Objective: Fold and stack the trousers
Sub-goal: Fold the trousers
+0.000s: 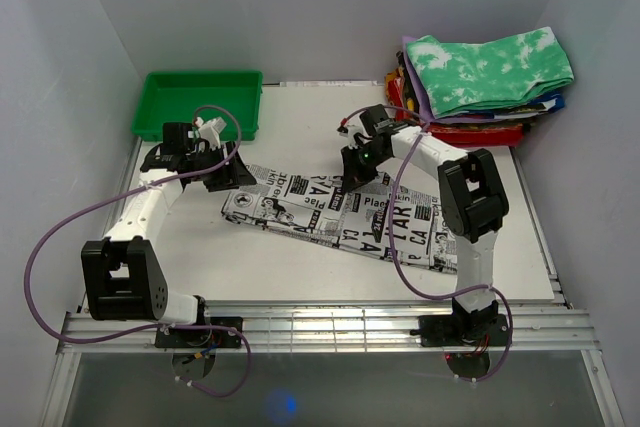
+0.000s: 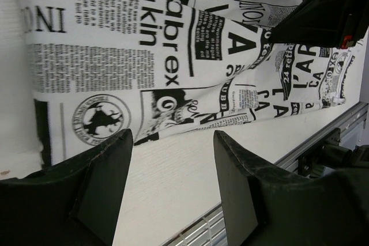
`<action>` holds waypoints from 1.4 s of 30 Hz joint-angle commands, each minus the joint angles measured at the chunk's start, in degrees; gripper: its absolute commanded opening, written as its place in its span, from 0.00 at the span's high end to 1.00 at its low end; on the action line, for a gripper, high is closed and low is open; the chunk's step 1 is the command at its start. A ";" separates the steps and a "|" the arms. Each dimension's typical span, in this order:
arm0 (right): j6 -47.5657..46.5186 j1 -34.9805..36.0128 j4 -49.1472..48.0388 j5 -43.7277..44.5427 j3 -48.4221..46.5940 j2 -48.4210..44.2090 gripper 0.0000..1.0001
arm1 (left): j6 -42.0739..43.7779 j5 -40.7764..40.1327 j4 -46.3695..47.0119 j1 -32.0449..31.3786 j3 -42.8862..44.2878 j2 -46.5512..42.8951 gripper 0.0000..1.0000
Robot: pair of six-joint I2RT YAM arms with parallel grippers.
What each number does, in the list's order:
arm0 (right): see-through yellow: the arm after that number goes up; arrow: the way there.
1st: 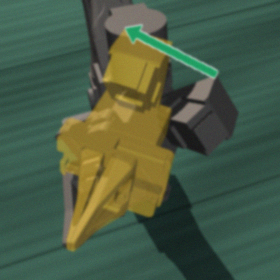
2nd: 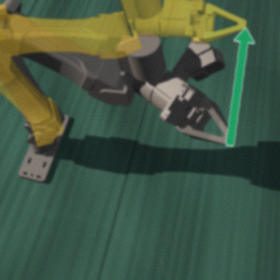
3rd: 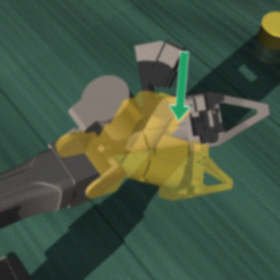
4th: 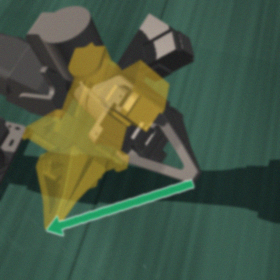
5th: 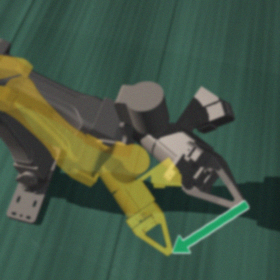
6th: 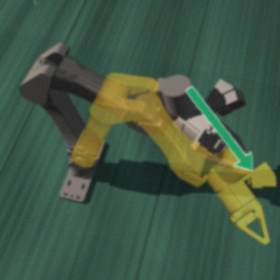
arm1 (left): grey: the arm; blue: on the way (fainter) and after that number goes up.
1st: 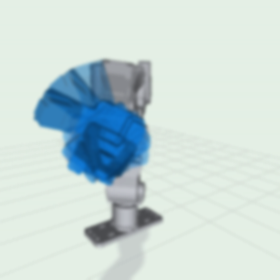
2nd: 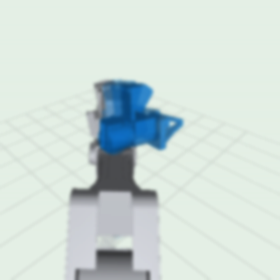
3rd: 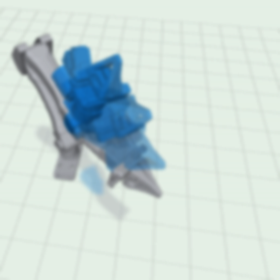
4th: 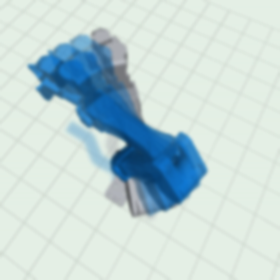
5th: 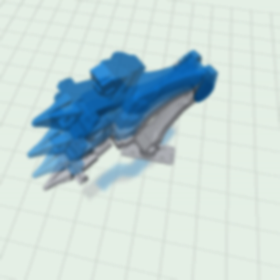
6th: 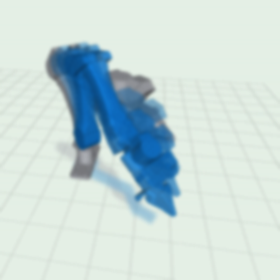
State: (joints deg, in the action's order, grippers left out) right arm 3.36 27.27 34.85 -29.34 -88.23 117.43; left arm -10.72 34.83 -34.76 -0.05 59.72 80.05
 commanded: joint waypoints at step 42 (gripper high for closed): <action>-27.44 10.34 14.72 1.39 -16.74 17.03 0.51 | 15.56 7.49 4.80 15.50 1.89 29.03 0.90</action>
State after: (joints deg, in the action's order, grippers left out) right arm -20.18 36.64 50.11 -35.99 -98.63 128.11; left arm 3.75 41.93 -32.77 11.90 63.00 108.44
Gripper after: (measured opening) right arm 0.481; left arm 0.360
